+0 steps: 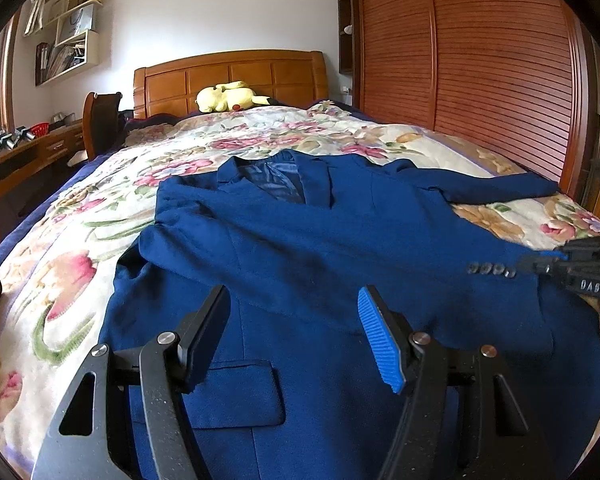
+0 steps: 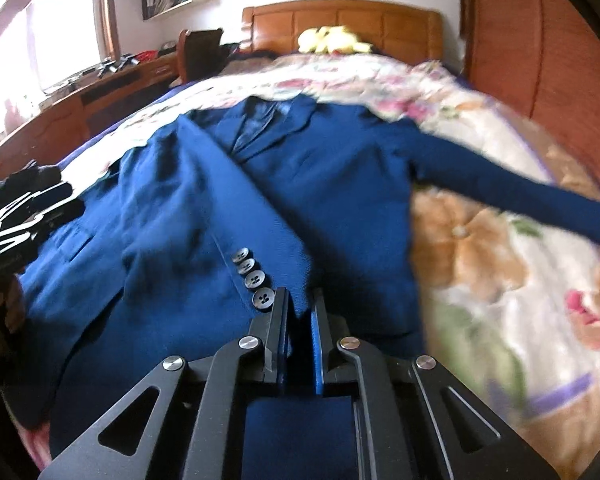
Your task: Fold large clothes
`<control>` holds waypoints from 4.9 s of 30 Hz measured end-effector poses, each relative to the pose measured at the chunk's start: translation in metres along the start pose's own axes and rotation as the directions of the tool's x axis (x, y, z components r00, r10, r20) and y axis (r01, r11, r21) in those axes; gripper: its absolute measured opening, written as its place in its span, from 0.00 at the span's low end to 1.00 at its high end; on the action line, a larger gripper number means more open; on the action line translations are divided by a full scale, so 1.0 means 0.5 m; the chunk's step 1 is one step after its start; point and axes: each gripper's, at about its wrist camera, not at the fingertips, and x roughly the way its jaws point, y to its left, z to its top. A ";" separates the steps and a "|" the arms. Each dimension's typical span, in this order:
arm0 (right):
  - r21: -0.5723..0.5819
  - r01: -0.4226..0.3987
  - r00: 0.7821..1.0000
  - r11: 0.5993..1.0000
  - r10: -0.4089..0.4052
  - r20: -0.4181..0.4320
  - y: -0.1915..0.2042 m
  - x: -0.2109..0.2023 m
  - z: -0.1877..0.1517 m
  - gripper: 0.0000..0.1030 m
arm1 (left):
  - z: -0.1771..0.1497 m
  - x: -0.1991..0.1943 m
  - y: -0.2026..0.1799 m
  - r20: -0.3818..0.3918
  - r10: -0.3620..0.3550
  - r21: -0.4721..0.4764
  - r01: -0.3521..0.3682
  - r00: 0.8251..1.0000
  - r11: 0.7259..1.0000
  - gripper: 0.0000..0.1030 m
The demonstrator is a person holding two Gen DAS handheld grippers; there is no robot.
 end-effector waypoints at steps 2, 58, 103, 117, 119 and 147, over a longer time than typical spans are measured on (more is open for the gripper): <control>0.011 0.002 1.000 1.000 -0.002 -0.001 -0.004 -0.003 0.001 0.10 | 0.000 0.000 0.000 -0.002 -0.001 -0.001 0.001 1.000 1.000 0.65; 0.367 0.686 0.724 0.628 -0.641 -0.256 -0.644 0.081 0.157 0.55 | -0.002 0.010 -0.003 -0.033 -0.023 0.007 0.024 0.999 1.000 0.66; -0.163 0.297 0.943 0.941 -0.263 0.205 0.110 -0.173 0.324 0.10 | -0.006 -0.170 0.127 0.031 -0.064 -0.027 0.065 0.997 0.998 0.66; -0.242 0.090 0.988 0.966 -0.056 0.144 0.309 -0.098 0.226 0.10 | -0.035 -0.232 0.228 0.065 -0.004 -0.069 0.009 0.998 0.998 0.66; -0.233 0.072 0.992 0.970 -0.046 0.115 0.311 -0.076 0.209 0.10 | -0.036 -0.234 0.233 0.066 -0.005 -0.073 0.010 0.998 0.997 0.66; -0.175 -0.095 0.989 0.980 0.072 -0.132 0.328 -0.024 0.078 0.39 | -0.041 -0.218 0.255 0.047 -0.012 -0.100 0.017 0.999 0.995 0.66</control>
